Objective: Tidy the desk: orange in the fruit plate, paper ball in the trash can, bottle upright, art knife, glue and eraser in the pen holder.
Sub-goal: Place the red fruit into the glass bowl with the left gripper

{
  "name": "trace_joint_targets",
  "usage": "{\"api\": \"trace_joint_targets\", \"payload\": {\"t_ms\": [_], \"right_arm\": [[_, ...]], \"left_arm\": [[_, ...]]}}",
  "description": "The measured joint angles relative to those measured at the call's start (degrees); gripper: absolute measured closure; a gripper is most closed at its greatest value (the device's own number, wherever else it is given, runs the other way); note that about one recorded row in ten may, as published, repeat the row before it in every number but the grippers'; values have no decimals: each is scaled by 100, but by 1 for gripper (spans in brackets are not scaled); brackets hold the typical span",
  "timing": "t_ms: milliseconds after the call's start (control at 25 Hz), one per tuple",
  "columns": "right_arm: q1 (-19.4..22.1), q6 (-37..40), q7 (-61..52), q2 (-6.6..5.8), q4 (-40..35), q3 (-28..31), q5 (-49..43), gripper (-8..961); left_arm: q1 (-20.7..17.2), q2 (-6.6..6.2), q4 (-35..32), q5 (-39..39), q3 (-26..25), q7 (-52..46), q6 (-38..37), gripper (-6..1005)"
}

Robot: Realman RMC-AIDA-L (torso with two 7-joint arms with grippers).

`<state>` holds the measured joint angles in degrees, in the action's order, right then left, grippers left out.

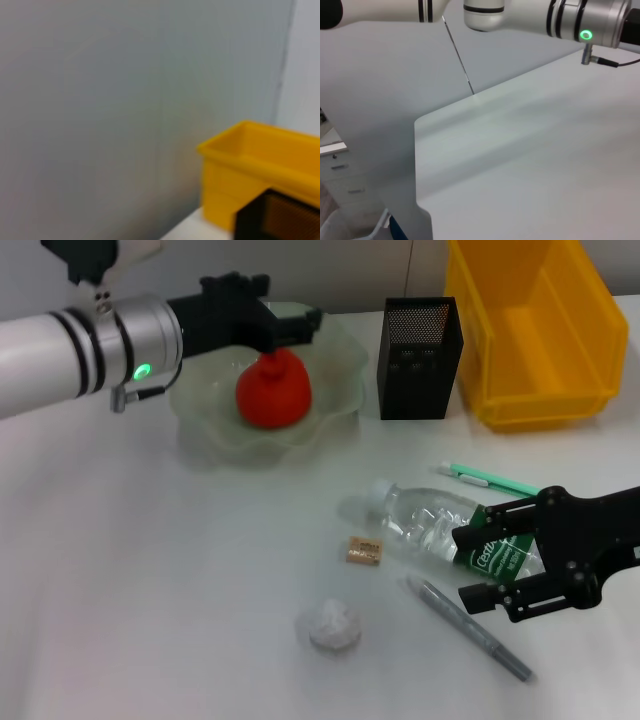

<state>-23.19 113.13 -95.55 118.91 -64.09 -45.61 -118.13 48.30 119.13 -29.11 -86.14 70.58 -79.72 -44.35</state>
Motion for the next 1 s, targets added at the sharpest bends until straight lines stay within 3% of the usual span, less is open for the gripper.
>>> {"api": "trace_joint_targets", "payload": {"t_ms": [120, 200, 240, 280, 320, 360, 400, 520, 560, 600, 720, 840, 1000], "right_arm": [[-51, 2, -24, -4, -16, 0, -10, 289], [-78, 31, -48, -11, -38, 0, -20, 289], [-92, 53, -81, -12, -67, -1, -27, 290], [-110, 66, -130, -13, -122, -10, -54, 290], [-125, 76, -183, -13, -166, -27, -84, 290], [-144, 83, -243, -14, -215, -53, -121, 290], [-170, 95, -335, -14, -295, -114, -180, 290], [-218, 120, -591, -16, -538, -325, -327, 291], [-233, 123, -692, -17, -628, -407, -376, 291], [-259, 126, -823, -18, -750, -501, -424, 291], [-383, 144, -1202, -58, -1018, -802, -507, 292], [-648, 200, -1730, -124, -1269, -1207, -731, 293], [-1277, 332, -2345, -115, -1434, -1682, -1390, 293]], "left_arm": [[-259, -17, -295, -2, 6, -16, -593, 260], [-259, -17, -295, -2, 6, -16, -593, 193], [-521, -33, -585, -11, 15, -40, -1162, 159], [-521, -33, -585, -11, 15, -40, -1162, 153], [-1137, -79, -1168, -52, 14, -31, -2142, 146], [-1137, -79, -1168, -52, 14, -31, -2142, 139], [-1478, -120, -1426, -78, -16, -10, -2582, 133], [-1687, -173, -1555, -85, -39, -5, -2892, 134], [-2085, -390, -1744, -97, -68, 23, -3649, 135], [-2222, -524, -1764, -109, -77, 56, -4033, 135], [-2445, -721, -1696, -180, -222, 159, -4592, 136], [-2609, -770, -1641, -313, -472, 263, -4878, 138], [-2807, -743, -1638, -882, -980, 312, -5360, 139]]}}
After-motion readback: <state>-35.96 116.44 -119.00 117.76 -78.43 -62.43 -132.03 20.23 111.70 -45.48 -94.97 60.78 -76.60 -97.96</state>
